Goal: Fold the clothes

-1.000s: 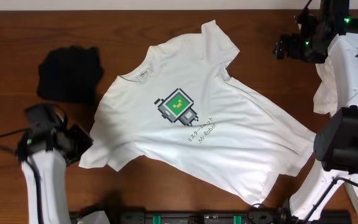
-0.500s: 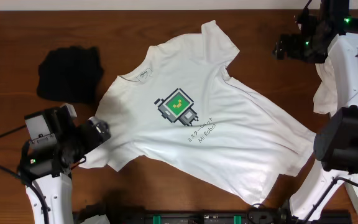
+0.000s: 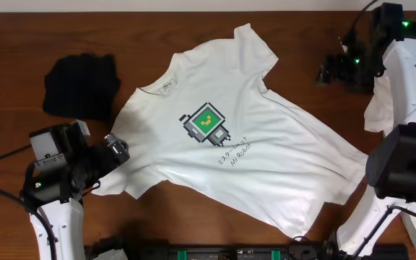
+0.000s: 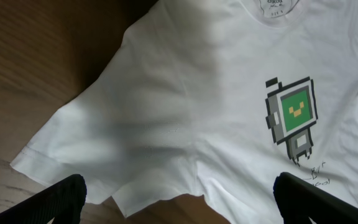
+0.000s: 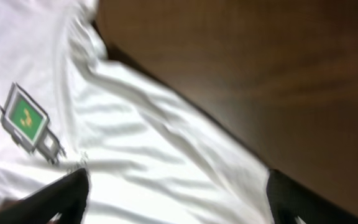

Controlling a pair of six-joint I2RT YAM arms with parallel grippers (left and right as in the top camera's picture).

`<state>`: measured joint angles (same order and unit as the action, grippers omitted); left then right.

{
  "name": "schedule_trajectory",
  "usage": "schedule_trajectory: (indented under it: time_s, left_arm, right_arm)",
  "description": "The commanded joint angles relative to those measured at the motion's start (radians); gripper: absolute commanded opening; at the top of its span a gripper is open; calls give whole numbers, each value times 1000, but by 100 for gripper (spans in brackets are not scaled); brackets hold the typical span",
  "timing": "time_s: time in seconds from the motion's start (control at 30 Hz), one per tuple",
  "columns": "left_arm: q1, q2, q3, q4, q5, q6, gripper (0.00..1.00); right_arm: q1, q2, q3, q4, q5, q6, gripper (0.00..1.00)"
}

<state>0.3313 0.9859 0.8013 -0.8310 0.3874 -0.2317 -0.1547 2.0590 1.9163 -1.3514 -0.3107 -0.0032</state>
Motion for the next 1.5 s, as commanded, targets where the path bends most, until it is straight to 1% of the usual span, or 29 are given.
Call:
schedule_trajectory:
  time_s: [0.0, 0.03, 0.07, 0.1, 0.23, 0.3, 0.33, 0.4, 0.5, 0.57, 0.77, 0.93, 1.03, 1.13, 1.3, 1.47]
  left_arm:
    - [-3, 2, 16, -2, 9, 10, 98]
    - [-3, 2, 16, -2, 9, 10, 98]
    - [-3, 2, 16, -2, 9, 10, 98]
    - [-3, 2, 16, -2, 9, 10, 98]
    - [-3, 2, 16, -2, 9, 10, 98]
    - [-3, 2, 16, -2, 9, 10, 98]
    - [-3, 2, 16, -2, 9, 10, 98]
    - [-3, 2, 16, -2, 9, 10, 98]
    - [-3, 2, 16, -2, 9, 10, 98]
    - [-3, 2, 16, -2, 9, 10, 98]
    - [-3, 2, 16, -2, 9, 10, 98]
    - [-3, 2, 16, -2, 9, 10, 98]
    - [-3, 2, 16, -2, 9, 10, 98]
    - [-3, 2, 16, -2, 9, 10, 98]
    - [-3, 2, 16, -2, 9, 10, 98]
    - [-3, 2, 16, -2, 9, 10, 98]
  right_arm:
    - [-29, -26, 0, -59, 15, 14, 77]
    - [-31, -32, 0, -82, 15, 14, 73]
    - [-31, -41, 0, -109, 15, 14, 67]
    - [-29, -47, 0, -134, 15, 13, 63]
    - [-24, -60, -1, -222, 27, 6, 23]
    - [-23, -60, -8, -262, 70, 16, 8]
    - [-24, -60, -20, -278, 102, 39, 4]
    - [-24, -63, -47, -299, 162, 85, 3]
    - [-24, -80, -125, -283, 251, 169, 4]
    - [-25, -98, -186, -255, 262, 187, 4]
    - [-32, -216, -433, -94, 257, 219, 5]
    - [-43, -346, -624, 55, 257, 243, 8]
    - [-42, -357, -692, 106, 261, 241, 7]
    - [-42, -348, -763, 173, 275, 241, 1]
    - [-42, -344, -841, 301, 278, 242, 1]
    - [-42, -338, -867, 370, 278, 241, 1]
